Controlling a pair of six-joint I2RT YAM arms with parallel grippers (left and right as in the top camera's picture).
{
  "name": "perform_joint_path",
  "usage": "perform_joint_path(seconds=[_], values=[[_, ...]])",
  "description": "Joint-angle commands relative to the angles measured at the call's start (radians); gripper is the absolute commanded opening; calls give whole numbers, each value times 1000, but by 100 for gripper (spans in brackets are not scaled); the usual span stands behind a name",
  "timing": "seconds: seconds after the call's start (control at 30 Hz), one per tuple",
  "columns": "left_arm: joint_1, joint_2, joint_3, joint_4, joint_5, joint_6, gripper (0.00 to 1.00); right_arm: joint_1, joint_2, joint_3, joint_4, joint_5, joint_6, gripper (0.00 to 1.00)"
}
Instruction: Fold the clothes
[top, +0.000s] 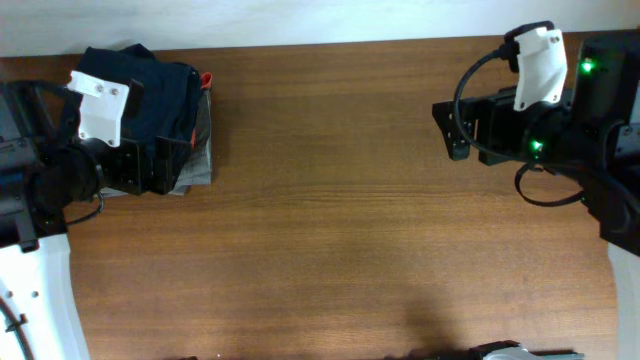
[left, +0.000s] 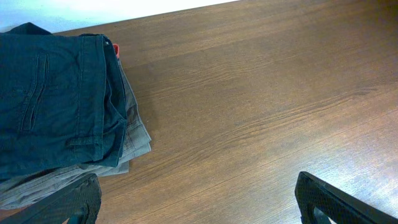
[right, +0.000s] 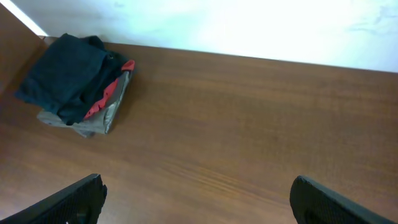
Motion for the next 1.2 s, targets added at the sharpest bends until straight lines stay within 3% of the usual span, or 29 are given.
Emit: perform_joint_path(seconds=[0.0,0.23,0.37,0.67,0.8,0.97,1.17], values=[[-3,-15,-6,-3,-1,16,99,-1,-22,5,15,48,-34,99],[-3,-15,-6,-3,-1,16,99,-1,-194,-188,357,120,-142,99],[-3,-15,-6,-3,-1,16,99,-2,-420,-631,598,120,-249,99],[-3,-15,-6,-3,-1,16,99,0,-836,-1408,962,104,-244,99],[-3,-15,-6,-3,-1,16,99,5,-1067,-1672,1041,104,-220,99],[-3,-15,-6,-3,-1,16,99,32,-1294,-1832,1040,104,-218,99],[-3,-15,-6,-3,-1,16,99,34,-1377,-1954,1035,105,-112,99]])
